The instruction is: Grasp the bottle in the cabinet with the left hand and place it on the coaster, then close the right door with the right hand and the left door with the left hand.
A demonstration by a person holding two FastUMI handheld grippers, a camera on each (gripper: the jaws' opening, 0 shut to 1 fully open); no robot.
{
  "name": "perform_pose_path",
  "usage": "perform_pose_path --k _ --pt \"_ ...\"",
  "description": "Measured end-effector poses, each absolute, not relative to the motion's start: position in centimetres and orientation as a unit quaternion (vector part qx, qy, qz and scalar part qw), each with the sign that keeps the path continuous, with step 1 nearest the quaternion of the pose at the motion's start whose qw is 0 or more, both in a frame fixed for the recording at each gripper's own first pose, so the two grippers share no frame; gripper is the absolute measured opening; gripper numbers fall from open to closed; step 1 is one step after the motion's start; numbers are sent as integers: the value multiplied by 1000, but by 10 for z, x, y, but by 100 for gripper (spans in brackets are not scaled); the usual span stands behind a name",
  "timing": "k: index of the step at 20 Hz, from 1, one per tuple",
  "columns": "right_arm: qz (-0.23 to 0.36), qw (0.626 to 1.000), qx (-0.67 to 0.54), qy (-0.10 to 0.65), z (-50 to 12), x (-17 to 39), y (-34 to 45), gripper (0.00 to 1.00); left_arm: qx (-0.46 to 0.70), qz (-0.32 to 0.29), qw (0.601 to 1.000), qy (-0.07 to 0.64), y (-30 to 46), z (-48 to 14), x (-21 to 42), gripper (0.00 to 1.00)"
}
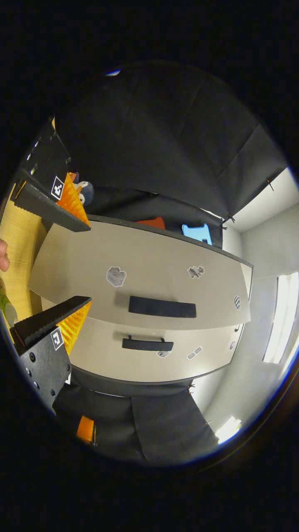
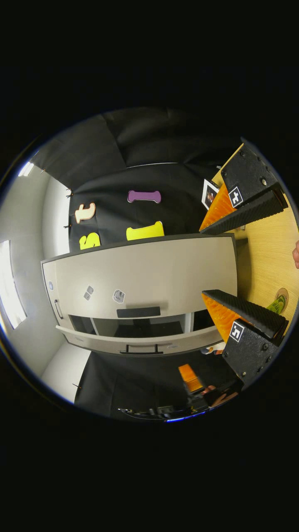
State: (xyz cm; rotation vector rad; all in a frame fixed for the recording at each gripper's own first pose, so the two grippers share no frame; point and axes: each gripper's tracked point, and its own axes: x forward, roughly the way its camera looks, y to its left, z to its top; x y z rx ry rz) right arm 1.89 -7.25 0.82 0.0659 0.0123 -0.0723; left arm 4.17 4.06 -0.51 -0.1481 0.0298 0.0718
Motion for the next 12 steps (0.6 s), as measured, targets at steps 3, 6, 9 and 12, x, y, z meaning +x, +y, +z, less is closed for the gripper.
perform_pose_path --k 3,6,9,12 --pt "-31 999 34 10 3 19 -68 81 -68 35 997 31 32 -29 34 95" --pt "-30 998 45 20 -10 20 -63 81 -52 44 997 30 31 -38 25 95" --pt "-29 998 48 31 -20 18 -58 81 -44 31 998 18 22 -41 16 95" --pt "-35 998 35 40 -26 14 -57 81 -39 24 999 10 20 -37 9 95"
